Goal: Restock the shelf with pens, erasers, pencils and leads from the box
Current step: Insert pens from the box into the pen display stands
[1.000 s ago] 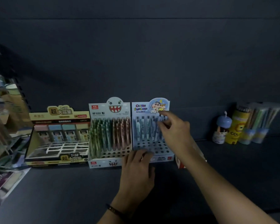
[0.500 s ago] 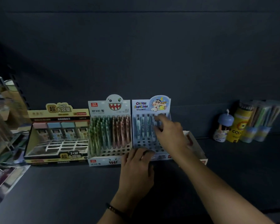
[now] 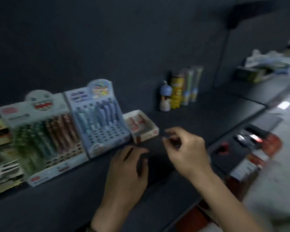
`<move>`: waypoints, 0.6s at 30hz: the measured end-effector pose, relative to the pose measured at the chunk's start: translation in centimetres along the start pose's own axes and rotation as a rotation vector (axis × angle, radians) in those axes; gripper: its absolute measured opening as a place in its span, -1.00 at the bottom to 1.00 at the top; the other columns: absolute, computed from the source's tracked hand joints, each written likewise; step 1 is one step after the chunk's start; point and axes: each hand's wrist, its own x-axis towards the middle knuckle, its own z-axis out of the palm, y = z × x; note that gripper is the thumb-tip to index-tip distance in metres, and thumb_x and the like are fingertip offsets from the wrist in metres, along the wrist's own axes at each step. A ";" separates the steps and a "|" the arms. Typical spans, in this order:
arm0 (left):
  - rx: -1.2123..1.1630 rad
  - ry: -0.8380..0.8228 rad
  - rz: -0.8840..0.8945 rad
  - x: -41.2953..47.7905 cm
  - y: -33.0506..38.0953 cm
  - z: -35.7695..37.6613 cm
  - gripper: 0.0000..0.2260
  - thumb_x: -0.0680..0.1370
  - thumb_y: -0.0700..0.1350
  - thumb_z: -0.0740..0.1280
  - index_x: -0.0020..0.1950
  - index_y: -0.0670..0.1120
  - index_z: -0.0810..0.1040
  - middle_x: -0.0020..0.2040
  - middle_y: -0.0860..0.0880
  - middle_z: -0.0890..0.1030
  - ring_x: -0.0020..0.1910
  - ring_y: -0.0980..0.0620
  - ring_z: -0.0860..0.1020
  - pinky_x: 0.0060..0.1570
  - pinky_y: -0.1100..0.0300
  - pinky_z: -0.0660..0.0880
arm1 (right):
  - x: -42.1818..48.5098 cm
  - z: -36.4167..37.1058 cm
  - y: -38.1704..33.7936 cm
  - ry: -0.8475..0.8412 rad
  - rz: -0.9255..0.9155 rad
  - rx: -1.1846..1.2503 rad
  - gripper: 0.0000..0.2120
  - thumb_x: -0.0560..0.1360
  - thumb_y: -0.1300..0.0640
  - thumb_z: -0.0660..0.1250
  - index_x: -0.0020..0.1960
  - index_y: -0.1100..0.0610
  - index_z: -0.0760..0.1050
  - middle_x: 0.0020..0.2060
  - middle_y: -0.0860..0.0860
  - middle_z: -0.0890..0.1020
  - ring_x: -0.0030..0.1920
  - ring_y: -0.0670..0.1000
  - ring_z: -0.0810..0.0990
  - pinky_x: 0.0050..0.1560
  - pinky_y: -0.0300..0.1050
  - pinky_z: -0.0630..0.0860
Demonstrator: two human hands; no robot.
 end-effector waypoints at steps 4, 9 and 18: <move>-0.193 -0.225 0.225 -2.4 7.6 5.6 -0.77 0.59 -0.07 0.40 0.24 0.10 0.57 0.10 0.16 0.53 0.00 0.09 0.57 -0.03 0.14 0.56 | -8.6 -7.7 6.7 0.074 0.231 -0.164 -0.84 0.55 0.01 0.46 0.13 -0.08 0.68 -0.13 -0.19 0.71 -0.14 -0.15 0.66 -0.03 -0.13 0.62; -0.159 -0.547 0.438 -7.0 15.9 15.2 -0.78 0.59 0.03 0.34 0.23 0.14 0.51 0.10 0.14 0.54 -0.01 0.04 0.57 -0.09 0.04 0.58 | -20.3 -15.8 14.8 -0.148 0.608 -0.324 -0.65 0.54 -0.20 0.28 0.26 -0.14 0.58 0.02 -0.13 0.68 0.03 -0.02 0.66 0.13 0.04 0.62; 0.001 -1.142 0.734 -19.9 32.9 33.6 -0.79 0.64 0.12 0.29 0.25 0.15 0.54 0.16 0.12 0.61 0.13 0.02 0.61 0.11 0.02 0.57 | -43.6 -31.9 25.7 -0.183 1.231 -0.322 -0.63 0.66 -0.11 0.34 0.43 -0.03 0.50 0.26 -0.02 0.61 0.27 0.06 0.59 0.17 -0.06 0.54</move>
